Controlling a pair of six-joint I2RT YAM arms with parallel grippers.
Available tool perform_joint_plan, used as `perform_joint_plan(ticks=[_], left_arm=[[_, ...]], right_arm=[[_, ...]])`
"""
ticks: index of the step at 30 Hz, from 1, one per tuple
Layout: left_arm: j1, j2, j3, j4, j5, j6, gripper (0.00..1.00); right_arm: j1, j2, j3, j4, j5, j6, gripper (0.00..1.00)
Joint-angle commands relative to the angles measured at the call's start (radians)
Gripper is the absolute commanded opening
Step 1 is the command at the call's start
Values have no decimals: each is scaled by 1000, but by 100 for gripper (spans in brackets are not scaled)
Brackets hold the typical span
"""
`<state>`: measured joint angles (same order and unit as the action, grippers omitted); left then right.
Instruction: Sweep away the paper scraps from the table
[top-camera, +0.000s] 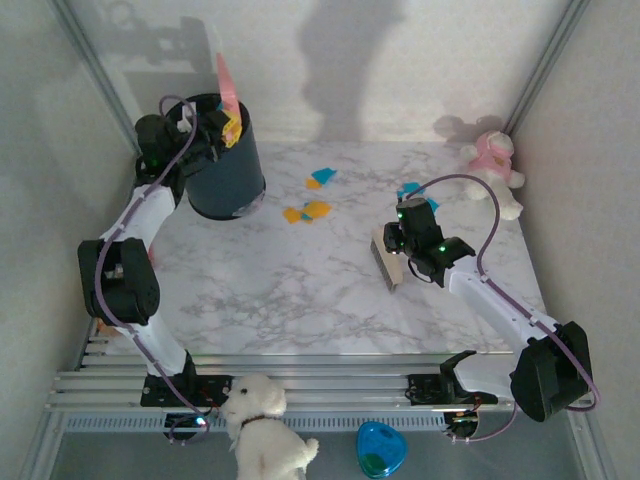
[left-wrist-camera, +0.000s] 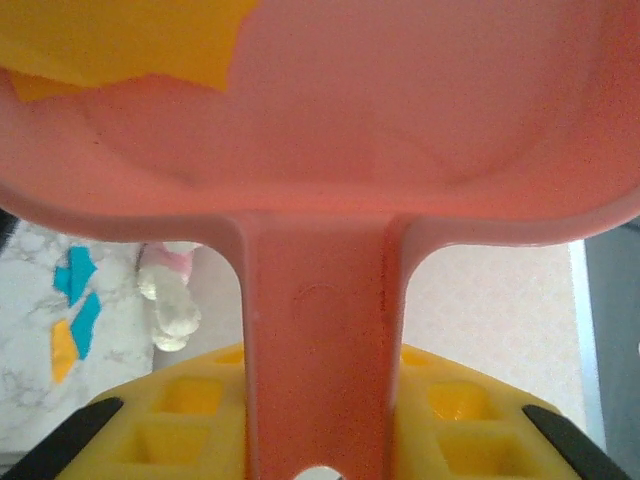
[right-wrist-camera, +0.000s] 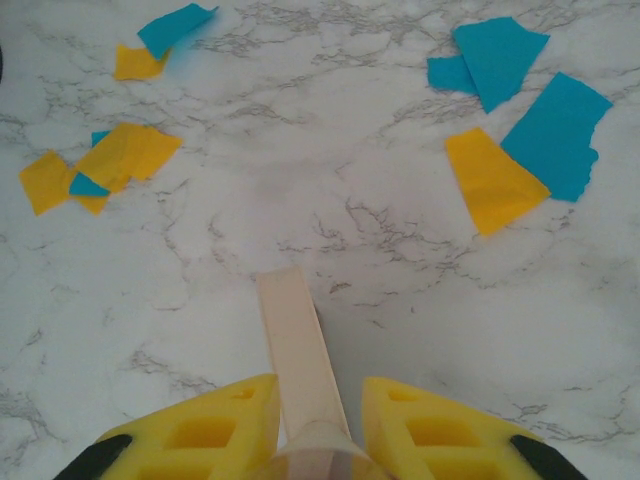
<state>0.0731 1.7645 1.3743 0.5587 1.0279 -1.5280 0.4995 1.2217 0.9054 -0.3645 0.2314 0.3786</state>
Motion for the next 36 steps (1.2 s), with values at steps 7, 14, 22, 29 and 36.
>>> perform_joint_plan(ticks=[7, 14, 22, 29, 36], left_arm=[[-13, -76, -112, 398, -93, -293, 0], [-27, -80, -185, 564, -140, -426, 0], [-32, -149, -104, 167, -114, -69, 0], [-77, -191, 50, -372, -142, 396, 0], [-156, -168, 226, -739, -208, 738, 0]], right_arm=[[-8, 9, 41, -1, -4, 4, 0], [-9, 8, 40, -2, -7, 4, 0], [-9, -12, 34, 0, -2, 3, 0], [-9, -37, 15, 17, 14, 11, 0], [-9, -62, 3, 34, 17, 17, 0]])
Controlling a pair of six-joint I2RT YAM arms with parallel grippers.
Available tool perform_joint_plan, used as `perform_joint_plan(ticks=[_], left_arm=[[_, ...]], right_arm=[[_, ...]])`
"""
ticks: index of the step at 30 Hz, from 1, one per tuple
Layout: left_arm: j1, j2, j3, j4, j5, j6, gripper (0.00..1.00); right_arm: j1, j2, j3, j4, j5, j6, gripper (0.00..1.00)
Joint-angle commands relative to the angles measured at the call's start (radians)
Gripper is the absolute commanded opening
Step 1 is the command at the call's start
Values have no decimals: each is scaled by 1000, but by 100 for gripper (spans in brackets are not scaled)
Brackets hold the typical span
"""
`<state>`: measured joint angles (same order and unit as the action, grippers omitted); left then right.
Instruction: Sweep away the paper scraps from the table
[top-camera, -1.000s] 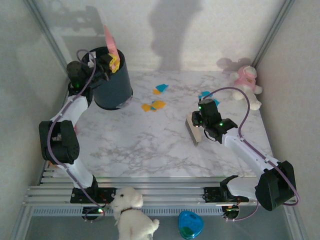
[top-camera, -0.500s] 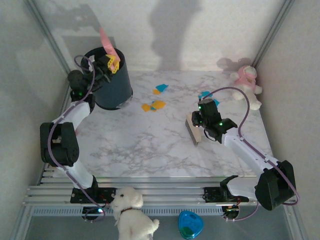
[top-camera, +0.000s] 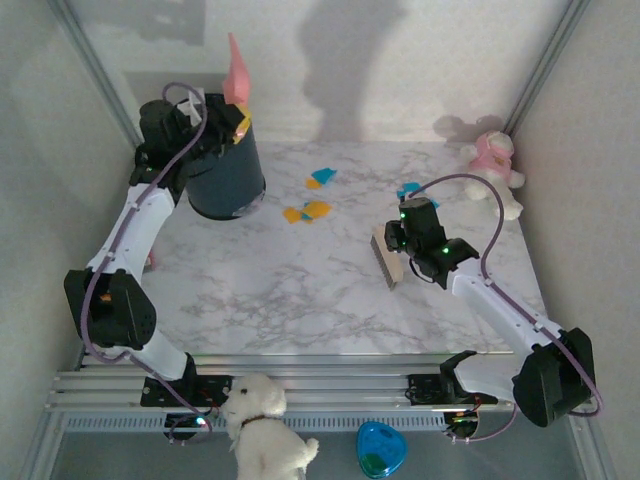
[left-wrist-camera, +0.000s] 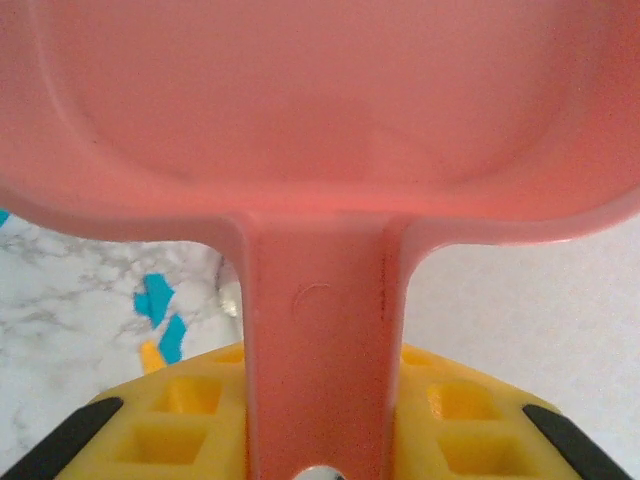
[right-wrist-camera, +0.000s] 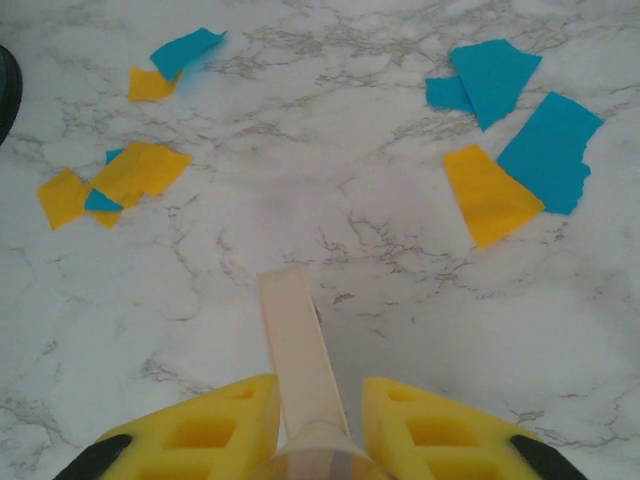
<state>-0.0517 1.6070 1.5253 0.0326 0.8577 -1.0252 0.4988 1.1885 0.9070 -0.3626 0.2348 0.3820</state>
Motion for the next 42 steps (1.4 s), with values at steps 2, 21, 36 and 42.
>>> perform_joint_plan(ticks=[2, 21, 36, 42], left_arm=[[-59, 0, 119, -296, -64, 323, 0], [-323, 17, 202, -758, -445, 911, 0], [-529, 41, 66, -802, -695, 1147, 0], [-606, 50, -18, -784, -719, 1249, 0]], right_arm=[[-10, -34, 0, 30, 19, 17, 0], [-37, -85, -24, 9, 90, 27, 0], [-171, -140, -15, -32, 84, -24, 0], [-271, -135, -11, -33, 61, -70, 0]])
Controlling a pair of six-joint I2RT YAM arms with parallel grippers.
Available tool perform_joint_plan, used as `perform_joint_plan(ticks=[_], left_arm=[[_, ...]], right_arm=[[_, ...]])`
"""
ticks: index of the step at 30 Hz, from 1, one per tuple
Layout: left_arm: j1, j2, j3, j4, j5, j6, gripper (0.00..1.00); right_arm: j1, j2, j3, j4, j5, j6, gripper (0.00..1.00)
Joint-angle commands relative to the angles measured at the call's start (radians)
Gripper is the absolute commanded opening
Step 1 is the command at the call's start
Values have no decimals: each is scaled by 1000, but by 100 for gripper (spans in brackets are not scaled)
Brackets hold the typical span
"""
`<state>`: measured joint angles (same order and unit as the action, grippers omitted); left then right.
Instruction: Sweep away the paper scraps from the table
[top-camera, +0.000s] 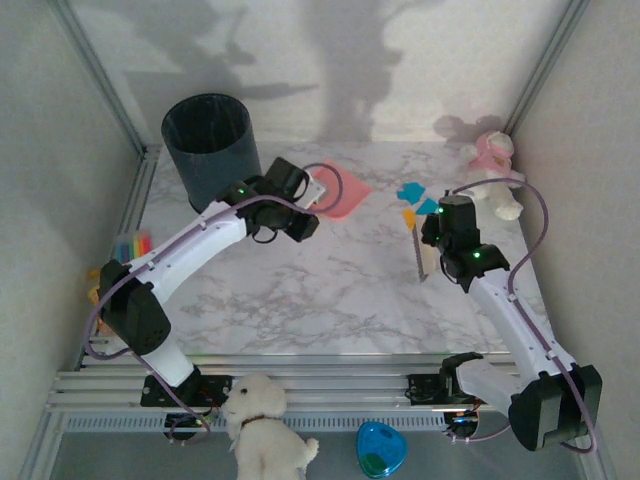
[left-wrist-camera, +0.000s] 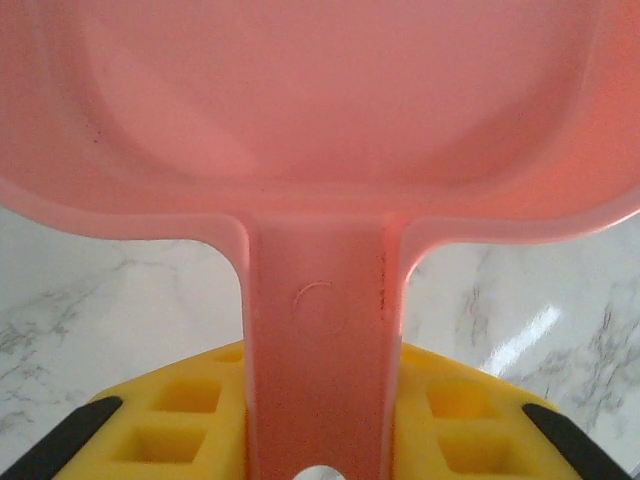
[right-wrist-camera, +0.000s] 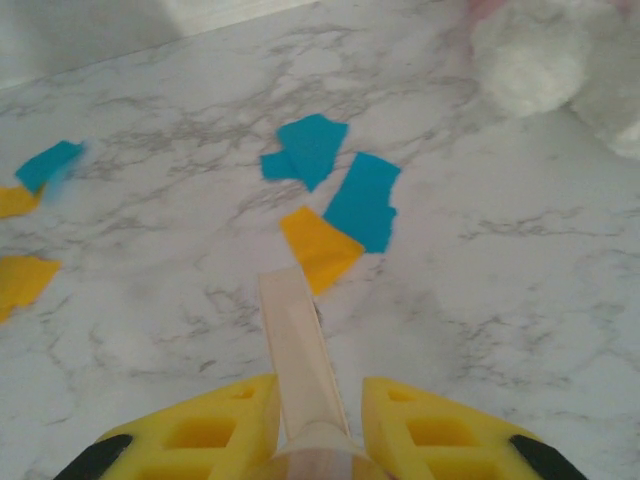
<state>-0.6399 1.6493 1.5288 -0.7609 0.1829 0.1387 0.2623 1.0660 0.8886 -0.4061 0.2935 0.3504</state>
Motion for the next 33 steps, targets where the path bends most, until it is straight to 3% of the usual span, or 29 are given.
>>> perform_joint_plan(ticks=[1, 12, 24, 33], left_arm=[[-23, 12, -26, 7, -39, 100, 0], [-62, 89, -73, -15, -22, 178, 0], [-99, 113, -128, -2, -1, 206, 0], [-120, 129, -159, -9, 14, 219, 0]], right_arm=[[-49, -9, 8, 16, 0, -47, 0], [-181, 116, 18, 231, -6, -173, 0], [-207, 367, 117, 518, 31, -386, 0], [-209, 587, 287, 553, -11, -478, 0]])
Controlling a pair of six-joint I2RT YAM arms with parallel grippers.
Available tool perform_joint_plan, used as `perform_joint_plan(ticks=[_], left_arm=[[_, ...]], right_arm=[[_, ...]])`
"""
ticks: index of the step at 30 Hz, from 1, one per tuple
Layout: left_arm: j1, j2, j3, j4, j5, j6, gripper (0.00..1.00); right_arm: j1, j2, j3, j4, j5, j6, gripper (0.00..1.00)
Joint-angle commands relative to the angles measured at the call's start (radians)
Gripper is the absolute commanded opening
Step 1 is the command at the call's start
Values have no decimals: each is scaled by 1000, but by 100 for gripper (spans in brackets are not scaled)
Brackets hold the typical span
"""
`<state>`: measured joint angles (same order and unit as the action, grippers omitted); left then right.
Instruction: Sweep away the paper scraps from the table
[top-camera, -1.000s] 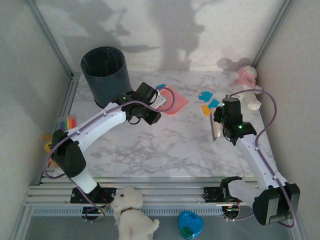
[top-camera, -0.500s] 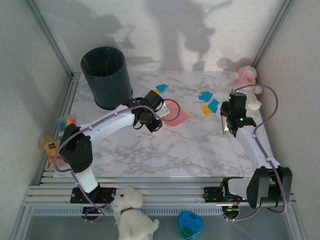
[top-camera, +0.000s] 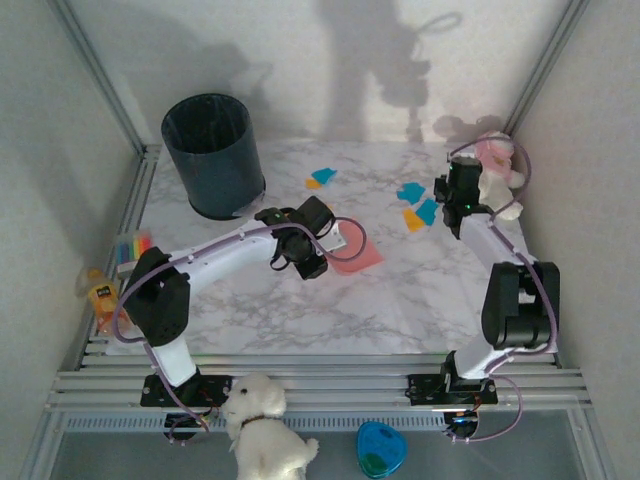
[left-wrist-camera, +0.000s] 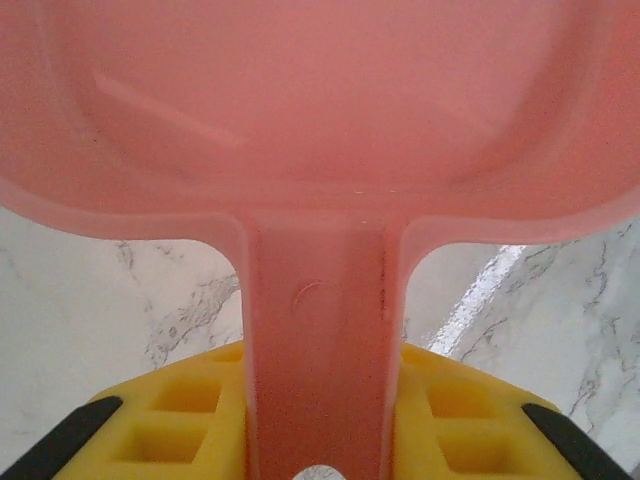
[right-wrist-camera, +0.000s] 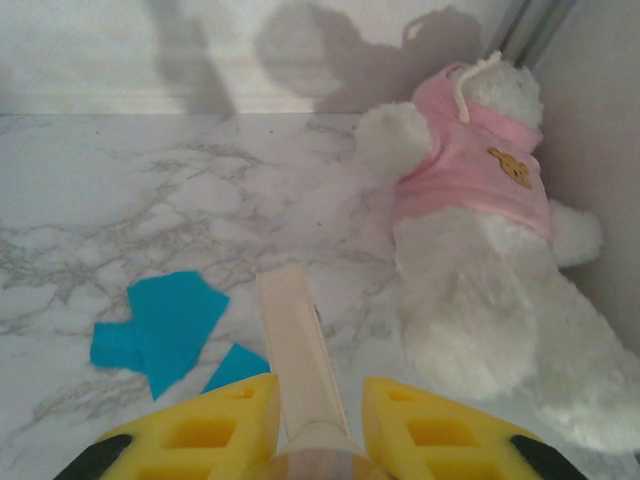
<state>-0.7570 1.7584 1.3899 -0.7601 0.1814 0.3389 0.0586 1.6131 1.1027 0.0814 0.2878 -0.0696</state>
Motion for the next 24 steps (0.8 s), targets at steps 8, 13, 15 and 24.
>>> perform_joint_plan(ticks=[8, 13, 15, 24], left_arm=[[-4, 66, -34, -45, 64, 22, 0], [-2, 100, -25, -58, 59, 4, 0], [-1, 119, -12, -74, 62, -4, 0], [3, 177, 29, -115, 35, -15, 0]], right_arm=[[-5, 168, 216, 12, -76, -126, 0], [-5, 212, 243, -10, -144, -188, 0], [-5, 223, 251, -32, -174, -194, 0], [8, 256, 250, -75, -267, -224, 0]])
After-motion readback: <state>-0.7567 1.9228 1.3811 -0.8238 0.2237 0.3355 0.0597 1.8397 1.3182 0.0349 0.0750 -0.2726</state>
